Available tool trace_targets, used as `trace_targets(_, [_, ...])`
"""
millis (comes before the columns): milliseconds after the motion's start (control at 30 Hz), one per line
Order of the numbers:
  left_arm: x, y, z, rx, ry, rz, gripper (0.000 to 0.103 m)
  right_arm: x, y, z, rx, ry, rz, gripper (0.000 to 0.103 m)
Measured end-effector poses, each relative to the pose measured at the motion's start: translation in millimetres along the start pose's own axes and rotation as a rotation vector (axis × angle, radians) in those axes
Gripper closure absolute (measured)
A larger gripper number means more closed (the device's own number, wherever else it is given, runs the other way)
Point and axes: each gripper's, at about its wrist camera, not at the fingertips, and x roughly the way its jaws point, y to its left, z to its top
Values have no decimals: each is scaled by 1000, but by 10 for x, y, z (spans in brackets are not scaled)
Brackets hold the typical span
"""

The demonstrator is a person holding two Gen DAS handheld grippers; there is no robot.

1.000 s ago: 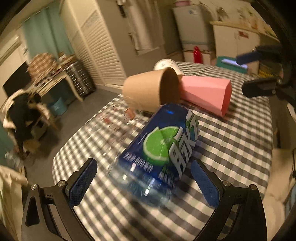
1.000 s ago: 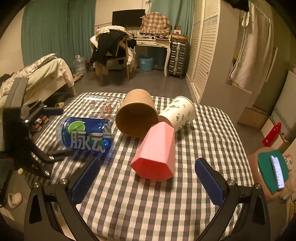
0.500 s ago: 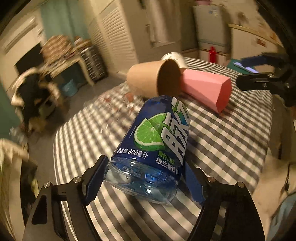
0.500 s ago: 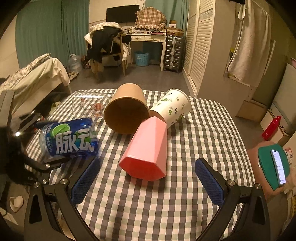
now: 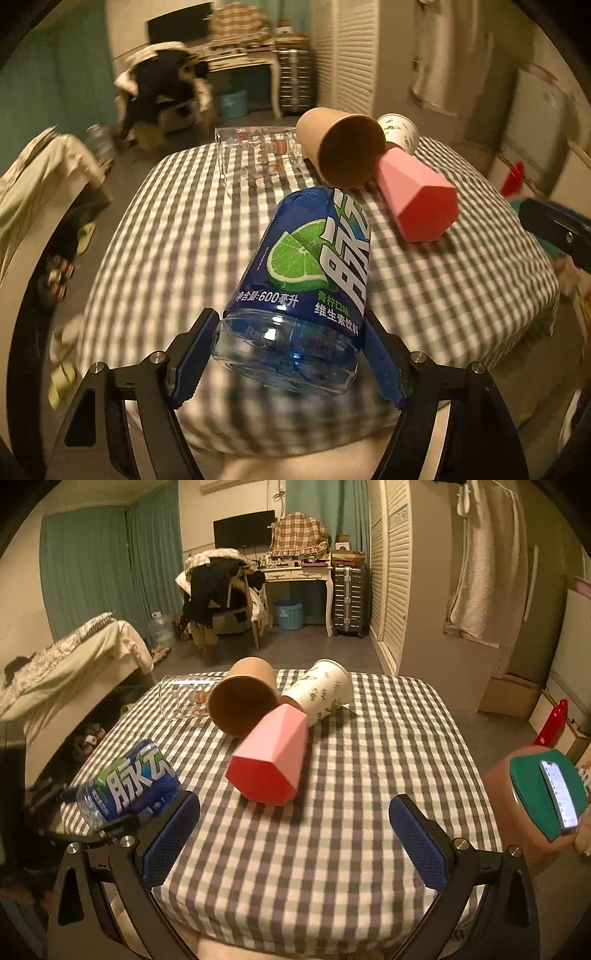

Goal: Flip cup upside down
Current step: 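Lift the bottle with the left tool toward the right tool, then grasp the bottle's base with the right tool while the left tool releases it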

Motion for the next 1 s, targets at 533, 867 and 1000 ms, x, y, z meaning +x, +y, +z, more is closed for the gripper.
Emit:
trace_targets(533, [-156, -388, -121, -63, -114, -8, 23, -233, -430, -203, 80, -38, -39, 0])
trace_targets(867, [-838, 355, -207, -183, -259, -18, 0, -448, -74, -31, 37, -117, -55, 0])
trace_targets(1000, [-902, 743, -256, -214, -287, 62, 0, -394, 299, -35, 2, -115, -40, 0])
